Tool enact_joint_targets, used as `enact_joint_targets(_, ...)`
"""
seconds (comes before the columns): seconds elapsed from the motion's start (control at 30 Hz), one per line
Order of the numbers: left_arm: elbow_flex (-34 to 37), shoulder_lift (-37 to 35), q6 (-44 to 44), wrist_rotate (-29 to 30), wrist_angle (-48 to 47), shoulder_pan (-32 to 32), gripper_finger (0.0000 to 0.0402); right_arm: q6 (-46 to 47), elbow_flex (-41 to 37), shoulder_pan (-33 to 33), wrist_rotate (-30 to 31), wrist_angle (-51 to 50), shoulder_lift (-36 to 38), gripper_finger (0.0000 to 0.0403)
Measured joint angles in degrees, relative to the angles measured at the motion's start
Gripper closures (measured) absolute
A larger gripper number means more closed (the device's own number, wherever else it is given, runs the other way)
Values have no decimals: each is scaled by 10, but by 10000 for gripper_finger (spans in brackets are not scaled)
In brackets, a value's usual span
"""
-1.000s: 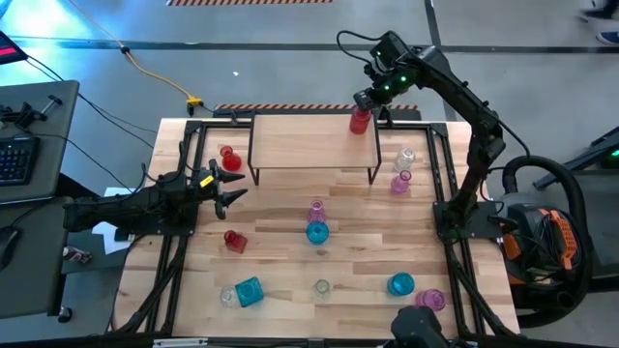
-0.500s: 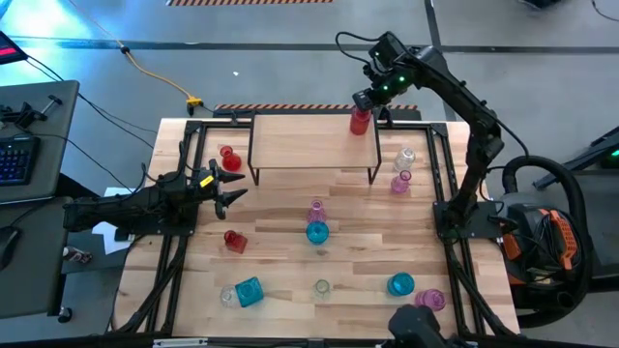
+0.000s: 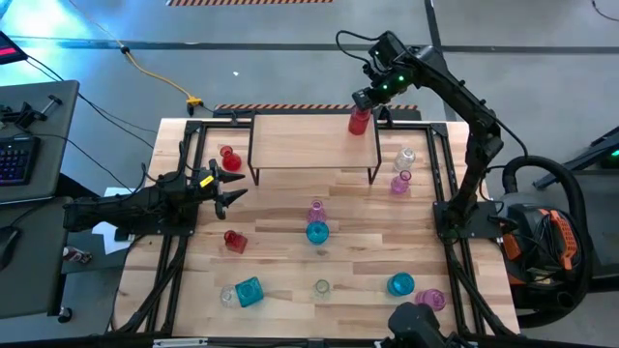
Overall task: Sort vases onto shelf
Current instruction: Put the middle right red flower vase on the shelf
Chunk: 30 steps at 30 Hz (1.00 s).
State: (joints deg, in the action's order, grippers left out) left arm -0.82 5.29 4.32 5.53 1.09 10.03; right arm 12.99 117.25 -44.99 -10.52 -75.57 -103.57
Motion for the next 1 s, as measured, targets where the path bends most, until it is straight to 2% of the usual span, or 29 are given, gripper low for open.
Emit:
enact_joint_targets(0.27, 0, 0, 0, 0, 0, 0, 181, -2, 0, 0, 6, 3, 0, 335)
enact_joint_targets(1.0, 0, 0, 0, 0, 0, 0, 181, -11, 0, -5, -3, 12, 2, 333)
